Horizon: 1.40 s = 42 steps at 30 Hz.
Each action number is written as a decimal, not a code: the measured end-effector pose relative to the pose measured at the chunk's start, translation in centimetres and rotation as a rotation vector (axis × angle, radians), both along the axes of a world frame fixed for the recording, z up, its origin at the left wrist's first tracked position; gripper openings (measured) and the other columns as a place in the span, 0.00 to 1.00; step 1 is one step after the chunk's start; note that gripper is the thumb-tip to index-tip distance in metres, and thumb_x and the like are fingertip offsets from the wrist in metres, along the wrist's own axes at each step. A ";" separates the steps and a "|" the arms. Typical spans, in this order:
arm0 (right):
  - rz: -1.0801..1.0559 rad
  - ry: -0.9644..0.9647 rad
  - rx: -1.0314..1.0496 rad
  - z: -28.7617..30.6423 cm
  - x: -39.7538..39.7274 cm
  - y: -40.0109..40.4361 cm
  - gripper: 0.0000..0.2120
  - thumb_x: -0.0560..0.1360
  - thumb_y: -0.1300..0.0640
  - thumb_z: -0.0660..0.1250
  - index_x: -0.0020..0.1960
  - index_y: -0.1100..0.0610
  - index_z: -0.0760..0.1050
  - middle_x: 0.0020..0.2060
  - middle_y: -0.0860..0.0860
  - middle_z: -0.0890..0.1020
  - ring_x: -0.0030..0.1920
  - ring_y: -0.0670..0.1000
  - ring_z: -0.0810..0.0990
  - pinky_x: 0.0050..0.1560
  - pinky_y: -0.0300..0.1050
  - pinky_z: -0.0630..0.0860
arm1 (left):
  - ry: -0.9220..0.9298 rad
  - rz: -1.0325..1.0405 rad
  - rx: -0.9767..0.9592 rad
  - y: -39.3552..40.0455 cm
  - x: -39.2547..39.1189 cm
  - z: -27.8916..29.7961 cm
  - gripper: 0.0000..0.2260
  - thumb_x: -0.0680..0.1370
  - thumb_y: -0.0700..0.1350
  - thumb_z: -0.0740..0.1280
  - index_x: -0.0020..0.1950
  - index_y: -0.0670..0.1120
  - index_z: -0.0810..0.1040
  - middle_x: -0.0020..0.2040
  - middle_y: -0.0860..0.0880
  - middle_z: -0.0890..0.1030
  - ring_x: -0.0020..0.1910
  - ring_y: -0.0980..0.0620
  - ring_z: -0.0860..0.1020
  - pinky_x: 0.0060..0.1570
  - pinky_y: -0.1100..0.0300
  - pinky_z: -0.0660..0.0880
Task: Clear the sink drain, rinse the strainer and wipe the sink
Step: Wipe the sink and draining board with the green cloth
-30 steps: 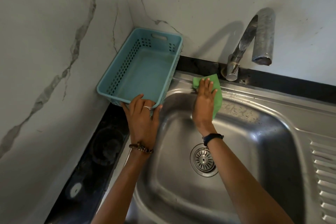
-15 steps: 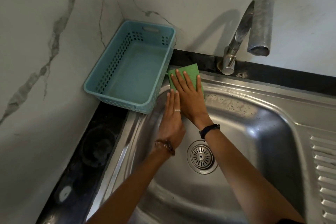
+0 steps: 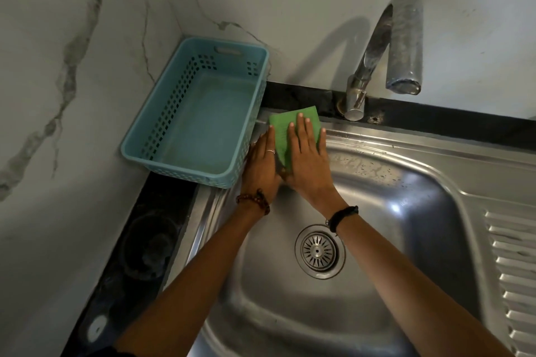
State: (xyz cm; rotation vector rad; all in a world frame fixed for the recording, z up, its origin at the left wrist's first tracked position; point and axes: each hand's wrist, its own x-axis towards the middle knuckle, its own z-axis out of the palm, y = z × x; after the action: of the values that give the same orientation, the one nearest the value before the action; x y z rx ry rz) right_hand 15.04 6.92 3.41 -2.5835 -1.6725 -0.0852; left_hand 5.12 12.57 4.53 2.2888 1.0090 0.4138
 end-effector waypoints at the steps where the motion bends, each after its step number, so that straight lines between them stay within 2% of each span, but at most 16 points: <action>1: -0.002 -0.002 -0.005 -0.1 -0.3 0.4 0.43 0.72 0.44 0.65 0.77 0.58 0.45 0.76 0.59 0.48 0.76 0.61 0.44 0.70 0.62 0.35 | -0.002 0.004 -0.006 -0.1 0.1 0.1 0.35 0.74 0.38 0.62 0.75 0.45 0.45 0.76 0.44 0.53 0.75 0.47 0.53 0.74 0.51 0.52; 4: 0.010 -0.028 0.030 -0.2 -0.7 0.9 0.31 0.77 0.57 0.57 0.77 0.54 0.49 0.76 0.56 0.52 0.75 0.65 0.48 0.70 0.68 0.40 | -0.008 0.020 -0.015 -0.2 0.1 -0.2 0.38 0.72 0.31 0.60 0.75 0.47 0.43 0.77 0.45 0.51 0.75 0.47 0.51 0.73 0.53 0.52; 7: 0.052 -0.191 0.102 -0.1 -0.2 0.4 0.28 0.74 0.65 0.50 0.74 0.55 0.61 0.72 0.55 0.66 0.71 0.63 0.63 0.68 0.68 0.59 | -0.012 0.010 0.010 -0.1 -0.1 -0.6 0.40 0.70 0.28 0.59 0.75 0.47 0.44 0.77 0.45 0.50 0.75 0.47 0.49 0.73 0.55 0.49; 9: 0.118 -0.284 0.164 0.2 1.0 -0.3 0.26 0.72 0.66 0.56 0.69 0.55 0.69 0.67 0.53 0.74 0.67 0.59 0.72 0.64 0.62 0.70 | -0.027 -0.006 0.043 -0.2 -0.2 -0.8 0.39 0.69 0.28 0.59 0.75 0.45 0.45 0.77 0.44 0.51 0.75 0.48 0.50 0.73 0.57 0.46; 11: 0.201 -0.308 0.200 0.4 2.5 -1.1 0.25 0.69 0.64 0.67 0.66 0.58 0.73 0.64 0.53 0.77 0.64 0.55 0.75 0.62 0.58 0.74 | -0.026 -0.012 0.069 -0.2 -0.2 -0.9 0.39 0.69 0.28 0.59 0.75 0.43 0.46 0.77 0.44 0.52 0.75 0.48 0.51 0.73 0.57 0.45; 13: 0.199 -0.278 0.154 0.7 3.1 -1.5 0.29 0.67 0.61 0.73 0.67 0.60 0.72 0.65 0.54 0.76 0.66 0.55 0.74 0.64 0.58 0.71 | -0.015 -0.018 0.097 -0.2 -0.1 -0.9 0.39 0.68 0.28 0.59 0.75 0.42 0.47 0.76 0.43 0.53 0.75 0.47 0.52 0.73 0.56 0.44; 16: 0.106 -0.058 0.070 0.3 1.4 -1.2 0.29 0.76 0.52 0.63 0.73 0.60 0.61 0.72 0.56 0.65 0.74 0.59 0.59 0.72 0.62 0.51 | -0.039 -0.008 0.054 -0.2 0.1 -0.8 0.38 0.69 0.30 0.61 0.75 0.43 0.47 0.75 0.42 0.56 0.74 0.46 0.55 0.75 0.52 0.49; 18: 0.032 -0.022 0.034 0.0 0.1 -0.5 0.33 0.77 0.43 0.57 0.75 0.60 0.55 0.75 0.57 0.58 0.75 0.61 0.53 0.72 0.64 0.44 | -0.088 0.030 0.014 -0.1 0.4 -0.9 0.34 0.74 0.36 0.61 0.75 0.45 0.48 0.74 0.43 0.60 0.73 0.47 0.59 0.73 0.50 0.56; 20: -0.022 -0.092 -0.016 -0.4 -0.7 -0.2 0.38 0.75 0.37 0.57 0.75 0.60 0.54 0.75 0.58 0.58 0.75 0.62 0.54 0.70 0.68 0.48 | -0.069 0.042 0.016 0.1 0.5 -1.1 0.32 0.76 0.40 0.61 0.75 0.47 0.48 0.74 0.44 0.62 0.72 0.47 0.61 0.72 0.49 0.58; 22: -0.067 -0.190 -0.003 -0.5 -1.1 0.0 0.35 0.73 0.40 0.63 0.74 0.57 0.60 0.72 0.59 0.64 0.72 0.63 0.62 0.67 0.70 0.60 | -0.023 0.023 0.044 0.3 0.5 -1.3 0.32 0.76 0.38 0.61 0.75 0.45 0.49 0.73 0.42 0.62 0.72 0.46 0.62 0.72 0.48 0.59; 24: -0.084 -0.238 0.022 -0.5 -1.2 0.1 0.33 0.71 0.44 0.68 0.73 0.53 0.63 0.70 0.58 0.69 0.69 0.63 0.67 0.63 0.70 0.67 | -0.018 0.040 0.074 0.3 0.5 -1.4 0.33 0.73 0.34 0.62 0.75 0.43 0.51 0.72 0.41 0.64 0.70 0.45 0.64 0.71 0.48 0.60; 30: 0.003 -0.413 0.163 -0.8 -0.4 -0.1 0.33 0.65 0.53 0.76 0.68 0.44 0.69 0.65 0.50 0.76 0.64 0.56 0.75 0.57 0.61 0.76 | -0.001 0.071 0.118 0.1 0.6 -1.3 0.32 0.73 0.32 0.61 0.75 0.43 0.51 0.72 0.40 0.64 0.71 0.45 0.64 0.71 0.51 0.61; 35: 0.101 -0.465 0.196 -0.6 0.7 -0.8 0.33 0.61 0.54 0.78 0.64 0.41 0.73 0.62 0.46 0.78 0.61 0.52 0.78 0.57 0.54 0.78 | 0.022 0.059 0.160 0.0 0.4 -0.8 0.33 0.71 0.29 0.60 0.74 0.42 0.52 0.73 0.41 0.63 0.71 0.45 0.64 0.70 0.51 0.62; 37: 0.133 -0.488 0.179 -0.4 1.1 -1.2 0.32 0.63 0.53 0.77 0.64 0.40 0.71 0.62 0.45 0.78 0.61 0.51 0.78 0.57 0.51 0.78 | 0.036 0.047 0.158 0.1 0.4 -0.6 0.33 0.71 0.28 0.60 0.74 0.41 0.53 0.73 0.41 0.63 0.71 0.46 0.64 0.71 0.52 0.61; 39: 0.116 -0.468 0.107 0.3 1.4 -1.3 0.32 0.68 0.54 0.72 0.69 0.42 0.66 0.67 0.48 0.74 0.66 0.54 0.74 0.62 0.54 0.74 | 0.038 0.041 0.162 0.0 0.4 -0.4 0.34 0.70 0.27 0.61 0.74 0.41 0.55 0.72 0.41 0.64 0.70 0.45 0.65 0.71 0.52 0.61; 42: 0.108 -0.140 -0.043 -0.1 0.7 -0.8 0.31 0.79 0.55 0.58 0.77 0.52 0.47 0.76 0.58 0.55 0.75 0.64 0.52 0.71 0.68 0.52 | 0.120 0.029 0.211 -0.2 0.3 -0.2 0.32 0.72 0.31 0.61 0.74 0.41 0.54 0.73 0.41 0.63 0.71 0.45 0.64 0.71 0.52 0.61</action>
State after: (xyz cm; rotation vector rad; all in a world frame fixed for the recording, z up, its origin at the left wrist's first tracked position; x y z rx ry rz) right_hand 15.75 6.11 3.29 -2.5660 -1.8778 -0.2316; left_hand 5.46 12.39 4.37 2.5151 1.1045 0.4156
